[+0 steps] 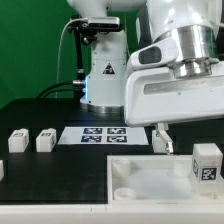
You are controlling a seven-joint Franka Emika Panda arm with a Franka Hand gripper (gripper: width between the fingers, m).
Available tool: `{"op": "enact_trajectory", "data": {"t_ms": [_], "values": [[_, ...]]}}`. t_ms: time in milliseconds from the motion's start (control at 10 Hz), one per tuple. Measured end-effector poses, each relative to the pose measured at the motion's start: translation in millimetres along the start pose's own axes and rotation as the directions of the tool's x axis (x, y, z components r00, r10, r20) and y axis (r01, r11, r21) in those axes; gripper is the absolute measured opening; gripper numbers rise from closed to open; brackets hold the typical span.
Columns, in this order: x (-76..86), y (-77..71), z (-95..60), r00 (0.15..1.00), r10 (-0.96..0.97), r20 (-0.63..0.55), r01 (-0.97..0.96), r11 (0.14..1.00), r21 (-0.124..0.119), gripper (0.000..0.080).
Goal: Assemble one leg
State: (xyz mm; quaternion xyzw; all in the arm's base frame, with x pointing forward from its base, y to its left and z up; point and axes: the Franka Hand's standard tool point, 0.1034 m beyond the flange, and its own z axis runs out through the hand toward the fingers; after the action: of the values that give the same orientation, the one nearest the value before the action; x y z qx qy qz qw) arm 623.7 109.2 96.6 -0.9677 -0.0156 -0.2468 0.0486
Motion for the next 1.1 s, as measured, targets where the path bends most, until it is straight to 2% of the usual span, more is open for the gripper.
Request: {"op": "enact_trajectory", "data": {"t_ms": [100, 300, 400, 600, 700, 900, 1000, 1100], "values": [[-8.2, -1.1, 4.7, 0.995, 0.004, 0.099, -0.004, 1.0, 0.006, 0.0649], [0.5, -3.1, 3.2, 0.954, 0.011, 0.3, -0.019, 1.0, 0.022, 0.0649], [-1.5, -0.7, 2.9, 0.918, 0.012, 0.398, -0.025, 0.999, 0.027, 0.0649], [5.3, 3.1, 2.6, 0.818, 0.007, 0.575, -0.034, 0.999, 0.035, 0.0649], [6.8, 4.0, 9.1, 0.791, 0.007, 0.612, -0.038, 0.999, 0.038, 0.0649], [6.3, 5.7, 15.3, 0.803, 0.023, 0.595, -0.052, 0.998, 0.03, 0.0649], [6.4, 5.4, 15.3, 0.803, 0.037, 0.595, -0.063, 0.998, 0.022, 0.0528], [6.4, 5.3, 15.3, 0.8, 0.068, 0.596, -0.088, 0.996, 0.004, 0.0373]]}}
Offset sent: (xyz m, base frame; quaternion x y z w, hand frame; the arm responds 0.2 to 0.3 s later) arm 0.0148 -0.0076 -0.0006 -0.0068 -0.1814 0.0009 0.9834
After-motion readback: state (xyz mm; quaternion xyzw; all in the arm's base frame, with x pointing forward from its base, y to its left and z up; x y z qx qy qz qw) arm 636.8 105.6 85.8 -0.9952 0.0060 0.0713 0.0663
